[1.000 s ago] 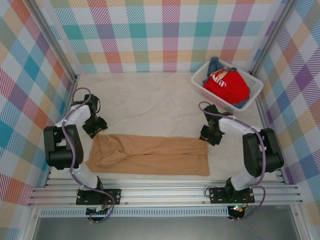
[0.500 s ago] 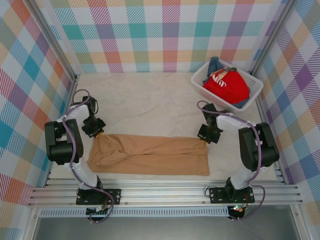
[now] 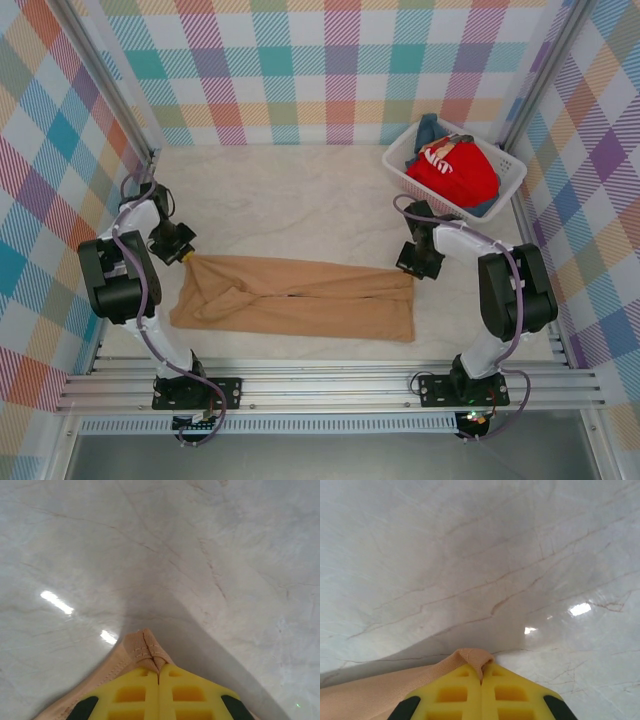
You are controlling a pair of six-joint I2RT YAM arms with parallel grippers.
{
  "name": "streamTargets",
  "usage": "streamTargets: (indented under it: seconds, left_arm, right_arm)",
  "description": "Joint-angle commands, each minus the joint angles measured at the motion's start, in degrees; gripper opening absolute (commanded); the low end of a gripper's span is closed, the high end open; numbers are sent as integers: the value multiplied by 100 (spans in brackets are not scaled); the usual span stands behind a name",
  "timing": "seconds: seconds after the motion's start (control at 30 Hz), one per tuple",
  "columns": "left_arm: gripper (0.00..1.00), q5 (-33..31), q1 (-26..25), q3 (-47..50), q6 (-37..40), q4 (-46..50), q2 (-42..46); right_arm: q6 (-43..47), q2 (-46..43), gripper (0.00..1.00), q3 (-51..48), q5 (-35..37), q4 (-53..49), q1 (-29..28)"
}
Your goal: Fold and stack the t-shirts
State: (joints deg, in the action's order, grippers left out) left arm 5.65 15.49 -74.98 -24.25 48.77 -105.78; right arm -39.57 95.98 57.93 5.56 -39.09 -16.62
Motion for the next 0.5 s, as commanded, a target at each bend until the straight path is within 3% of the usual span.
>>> streamTargets:
  seconds: [0.0,0.07,0.23,0.27,0.37,0.47]
  left_arm:
    - [0,251,77,-230,194,296,-298]
    - [0,308,78,-243,210,254,-373]
    - [34,-345,74,-127,58,264,141]
    - [36,-489,51,-75,52,260,339]
    - [43,-769,-102,147,-40,261,1010]
    - [44,-459,-385,498,-230,233,1431]
  right_arm:
    - [164,205,0,203,109,-141,37]
    - [219,314,0,264,30,-106,36]
    - [197,165,33,373,167,-390,42]
    - [150,44,37,357,228,-448,41]
    - [49,-487,42,219,316,-529,11]
    - [-75,-827,41,75,94,-499,-67]
